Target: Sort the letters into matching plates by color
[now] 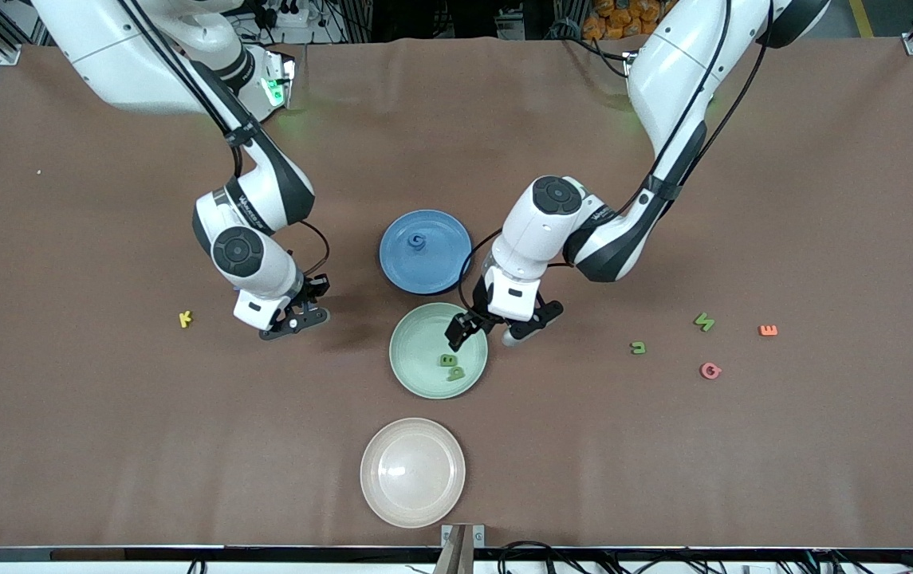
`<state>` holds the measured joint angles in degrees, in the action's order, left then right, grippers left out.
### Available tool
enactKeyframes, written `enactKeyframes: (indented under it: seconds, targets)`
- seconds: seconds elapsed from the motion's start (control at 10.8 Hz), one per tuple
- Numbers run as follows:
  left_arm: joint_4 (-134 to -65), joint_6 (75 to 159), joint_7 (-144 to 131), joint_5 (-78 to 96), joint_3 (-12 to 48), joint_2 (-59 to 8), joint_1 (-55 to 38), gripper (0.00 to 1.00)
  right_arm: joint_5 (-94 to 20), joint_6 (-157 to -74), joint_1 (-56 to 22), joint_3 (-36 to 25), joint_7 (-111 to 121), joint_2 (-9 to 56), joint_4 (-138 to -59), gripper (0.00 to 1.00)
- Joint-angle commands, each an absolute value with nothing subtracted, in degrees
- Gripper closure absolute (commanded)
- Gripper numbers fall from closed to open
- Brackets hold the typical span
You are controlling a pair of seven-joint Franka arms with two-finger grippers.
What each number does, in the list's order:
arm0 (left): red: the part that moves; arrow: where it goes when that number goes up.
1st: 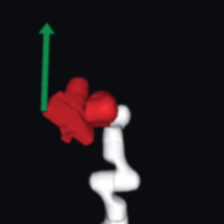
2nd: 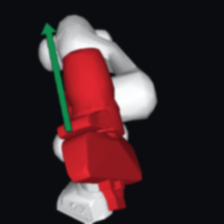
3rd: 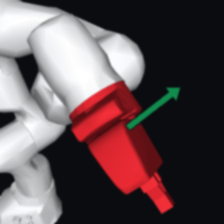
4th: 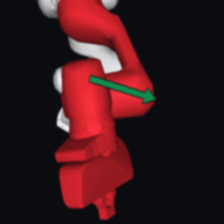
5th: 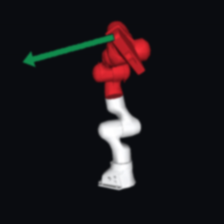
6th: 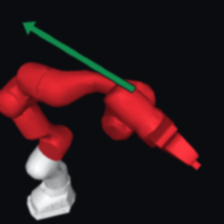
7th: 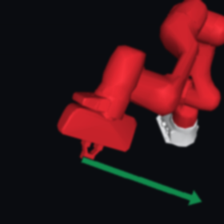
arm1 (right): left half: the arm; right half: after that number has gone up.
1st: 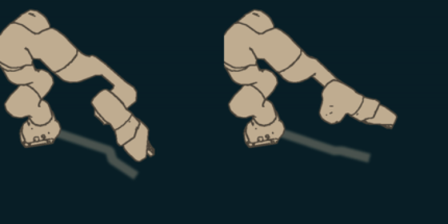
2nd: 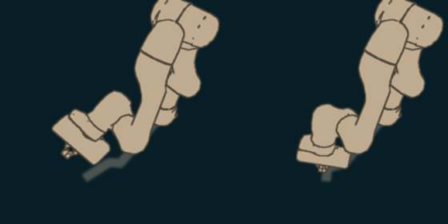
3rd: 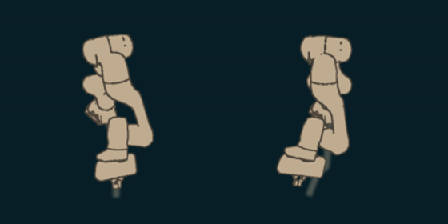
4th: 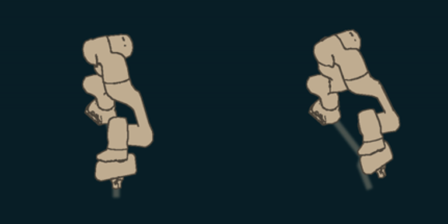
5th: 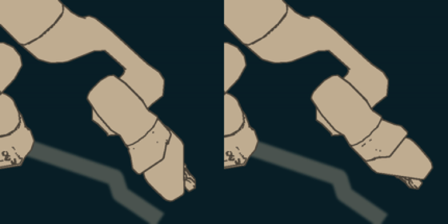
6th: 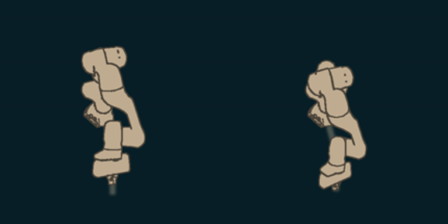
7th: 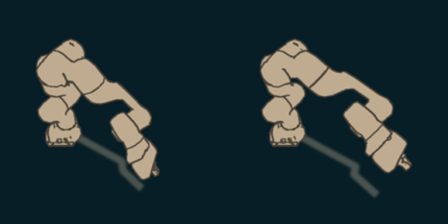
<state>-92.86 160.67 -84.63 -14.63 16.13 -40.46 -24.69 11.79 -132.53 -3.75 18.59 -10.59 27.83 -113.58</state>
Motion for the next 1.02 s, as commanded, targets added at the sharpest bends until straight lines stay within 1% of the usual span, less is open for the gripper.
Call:
enactKeyframes:
  seconds: [0.0, 0.19, 0.46, 0.65, 0.93]
  targets:
    - [-92.02, 160.75, -85.78, -16.61, 12.76, -40.87, -24.61, 0.00, 7.23, -129.29, -7.45, 19.07, -18.26, 24.88, -114.08, 1.00]
    - [-92.89, 159.09, -84.91, -16.79, 11.60, -40.43, -22.08, 0.00, 6.42, -129.37, -11.23, 19.68, -25.62, 24.87, -114.08, 1.00]
    - [-92.81, 148.13, -71.06, -17.05, 11.78, -40.26, -17.94, 0.00, 6.24, -129.55, -13.52, 22.93, -34.51, 25.49, -114.17, 1.00]
    - [-92.73, 142.76, -65.33, -16.96, 11.86, -40.17, -16.18, 0.00, 6.24, -129.99, -16.77, 22.94, -39.00, 26.19, -114.17, 1.00]
    - [-92.72, 131.61, -51.11, -16.09, 12.13, -39.12, -12.32, 0.00, 6.24, -130.78, -20.38, 22.94, -43.67, 27.33, -114.17, 1.00]
